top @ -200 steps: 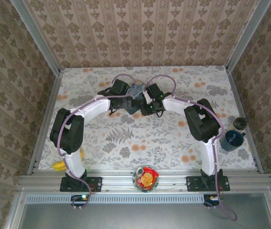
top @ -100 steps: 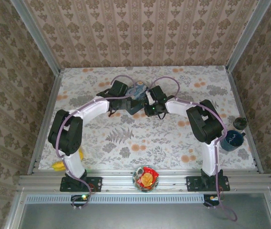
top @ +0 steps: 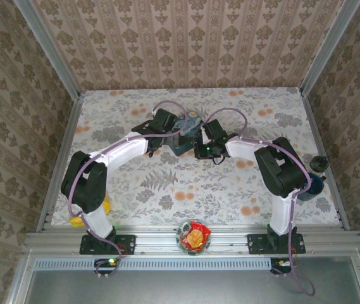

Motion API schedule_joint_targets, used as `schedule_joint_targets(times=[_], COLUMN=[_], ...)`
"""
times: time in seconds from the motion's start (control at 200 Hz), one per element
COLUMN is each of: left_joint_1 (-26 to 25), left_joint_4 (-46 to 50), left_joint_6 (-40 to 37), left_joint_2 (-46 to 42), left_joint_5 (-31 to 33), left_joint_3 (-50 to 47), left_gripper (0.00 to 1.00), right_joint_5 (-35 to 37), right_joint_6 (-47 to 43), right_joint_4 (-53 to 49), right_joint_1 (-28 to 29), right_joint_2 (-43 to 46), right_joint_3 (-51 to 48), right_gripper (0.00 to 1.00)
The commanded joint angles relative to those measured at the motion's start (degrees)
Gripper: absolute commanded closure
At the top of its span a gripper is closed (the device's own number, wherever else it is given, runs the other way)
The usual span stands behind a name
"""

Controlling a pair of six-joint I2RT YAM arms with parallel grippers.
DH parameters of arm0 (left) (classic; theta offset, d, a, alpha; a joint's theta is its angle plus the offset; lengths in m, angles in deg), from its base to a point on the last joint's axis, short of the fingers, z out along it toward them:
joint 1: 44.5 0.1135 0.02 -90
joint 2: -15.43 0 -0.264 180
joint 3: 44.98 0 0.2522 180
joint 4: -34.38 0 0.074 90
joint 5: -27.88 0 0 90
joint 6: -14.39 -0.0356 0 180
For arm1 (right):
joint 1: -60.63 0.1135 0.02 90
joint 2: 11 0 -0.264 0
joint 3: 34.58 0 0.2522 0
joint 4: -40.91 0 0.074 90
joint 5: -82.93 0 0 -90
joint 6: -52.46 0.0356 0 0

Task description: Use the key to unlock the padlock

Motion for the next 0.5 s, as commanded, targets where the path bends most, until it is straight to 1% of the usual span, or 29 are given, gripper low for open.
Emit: schedule_joint_targets(times=[0.0, 0.22, 0.495], left_joint_1=[-0.7, -2.7, -3.4], left_joint_4=[-1.5, -1.3, 0.0], left_joint_6=[-0.4, -0.8, -1.4], left_joint_2=[1.3, 5.8, 8.5], left_joint_5=[2.1, 6.1, 6.0], left_joint_3=[1.5, 4.1, 4.4], left_gripper=[0.0, 0.0, 0.0], right_joint_5=[-1.1, -0.3, -0.1], right_joint_6=[5.5, 11.0, 17.1], right_joint_4=[2.7, 4.0, 6.9], right_joint_1=[0.2, 0.2, 0.2], right_joint_2=[2.6, 2.8, 2.9], right_joint_3=[-2.0, -3.2, -4.0], right_gripper=[1.0, 1.0, 1.0])
